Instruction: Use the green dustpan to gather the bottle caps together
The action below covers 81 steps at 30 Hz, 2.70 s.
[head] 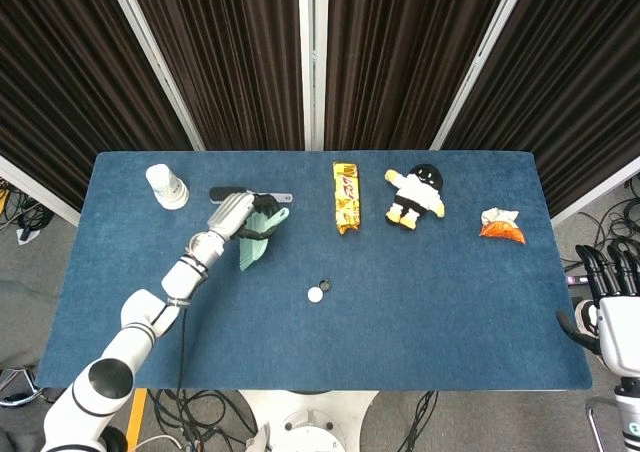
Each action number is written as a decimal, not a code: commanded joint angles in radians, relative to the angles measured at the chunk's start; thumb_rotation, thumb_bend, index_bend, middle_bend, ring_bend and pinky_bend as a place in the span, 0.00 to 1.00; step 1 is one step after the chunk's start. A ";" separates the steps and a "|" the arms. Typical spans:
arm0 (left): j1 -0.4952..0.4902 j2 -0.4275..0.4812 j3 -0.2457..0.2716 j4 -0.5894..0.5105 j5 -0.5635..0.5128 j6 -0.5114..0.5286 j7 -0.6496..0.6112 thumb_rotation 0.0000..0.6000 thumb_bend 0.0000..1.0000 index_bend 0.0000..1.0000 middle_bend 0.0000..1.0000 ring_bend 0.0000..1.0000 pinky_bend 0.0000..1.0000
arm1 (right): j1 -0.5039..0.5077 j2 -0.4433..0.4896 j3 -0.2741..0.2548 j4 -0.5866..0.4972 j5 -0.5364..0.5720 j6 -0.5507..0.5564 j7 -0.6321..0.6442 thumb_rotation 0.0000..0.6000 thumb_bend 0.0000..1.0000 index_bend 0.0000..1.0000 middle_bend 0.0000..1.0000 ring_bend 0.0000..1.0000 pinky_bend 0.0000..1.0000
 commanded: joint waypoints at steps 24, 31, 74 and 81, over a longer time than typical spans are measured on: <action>-0.096 0.003 -0.052 -0.104 -0.055 0.040 -0.014 1.00 0.40 0.59 0.65 0.46 0.39 | -0.005 -0.009 0.003 0.042 0.001 -0.003 0.052 1.00 0.12 0.02 0.12 0.00 0.03; -0.140 -0.021 -0.050 -0.085 -0.056 -0.025 -0.080 1.00 0.41 0.59 0.65 0.46 0.38 | -0.006 -0.005 0.005 0.040 0.007 -0.004 0.048 1.00 0.12 0.02 0.12 0.00 0.03; -0.111 0.218 0.008 -0.680 0.016 0.051 0.035 1.00 0.41 0.59 0.65 0.46 0.36 | -0.035 -0.002 -0.004 0.054 -0.022 0.035 0.089 1.00 0.12 0.02 0.12 0.00 0.03; -0.089 0.274 -0.040 -0.774 -0.037 0.054 0.103 1.00 0.41 0.59 0.65 0.46 0.36 | -0.033 -0.005 -0.003 0.060 -0.029 0.035 0.099 1.00 0.12 0.02 0.12 0.00 0.03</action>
